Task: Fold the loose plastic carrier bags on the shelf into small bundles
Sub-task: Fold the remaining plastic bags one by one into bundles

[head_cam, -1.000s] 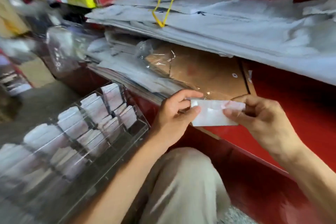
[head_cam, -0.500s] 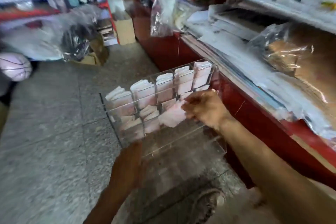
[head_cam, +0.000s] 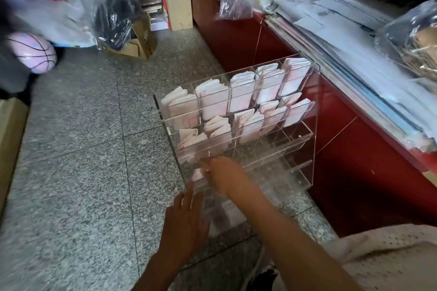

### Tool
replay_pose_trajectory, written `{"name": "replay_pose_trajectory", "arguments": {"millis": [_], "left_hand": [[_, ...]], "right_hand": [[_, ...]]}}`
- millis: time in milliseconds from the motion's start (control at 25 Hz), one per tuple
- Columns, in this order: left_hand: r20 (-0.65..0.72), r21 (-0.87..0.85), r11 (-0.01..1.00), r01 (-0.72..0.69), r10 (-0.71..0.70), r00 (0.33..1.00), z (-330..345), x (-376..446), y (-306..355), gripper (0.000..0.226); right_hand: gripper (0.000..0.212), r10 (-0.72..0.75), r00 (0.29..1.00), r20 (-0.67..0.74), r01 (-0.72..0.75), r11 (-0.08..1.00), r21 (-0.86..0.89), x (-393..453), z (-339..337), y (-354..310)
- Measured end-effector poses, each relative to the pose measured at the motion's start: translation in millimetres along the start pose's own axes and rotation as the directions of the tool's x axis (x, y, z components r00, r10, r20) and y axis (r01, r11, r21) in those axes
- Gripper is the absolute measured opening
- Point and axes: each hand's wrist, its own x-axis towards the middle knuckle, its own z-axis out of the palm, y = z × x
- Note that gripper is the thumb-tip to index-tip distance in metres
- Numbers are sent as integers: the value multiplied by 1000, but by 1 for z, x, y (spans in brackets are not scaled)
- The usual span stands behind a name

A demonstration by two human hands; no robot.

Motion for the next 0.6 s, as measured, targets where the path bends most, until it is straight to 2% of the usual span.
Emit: {"name": "replay_pose_trajectory", "arguments": {"millis": [80, 120, 240, 320, 360, 440, 520, 600], "left_hand": [[-11, -3, 1000, -9, 9, 1000, 2, -2, -1, 64], [-18, -11, 1000, -28, 28, 999, 2, -2, 0, 64], [7, -57, 998, -32, 32, 999, -4, -1, 7, 67], [-30, -72, 994, -78, 76, 997, -15, 7, 26, 71], [-73, -80, 988, -136, 130, 989, -19, 14, 39, 74], [-184, -130, 957, -260, 234, 955, -36, 32, 83, 64], [-240, -228, 898, -377, 323, 915, -59, 47, 146, 60], [-290, -264, 808, -527, 454, 842, -75, 61, 208, 62]], "right_hand": [[52, 6, 998, 62, -10, 998, 54, -13, -11, 3], [57, 13, 999, 49, -15, 998, 53, -21, -21, 7], [56, 60, 989, -133, -51, 996, 70, -53, -70, 23], [56, 166, 942, -292, -123, 980, 159, -93, -109, 43], [56, 217, 904, -367, -149, 967, 205, -117, -128, 52], [57, 315, 802, -508, -193, 941, 278, -173, -157, 74], [55, 399, 643, -654, -248, 916, 315, -236, -178, 97], [56, 448, 464, -764, -316, 890, 330, -299, -194, 121]]}}
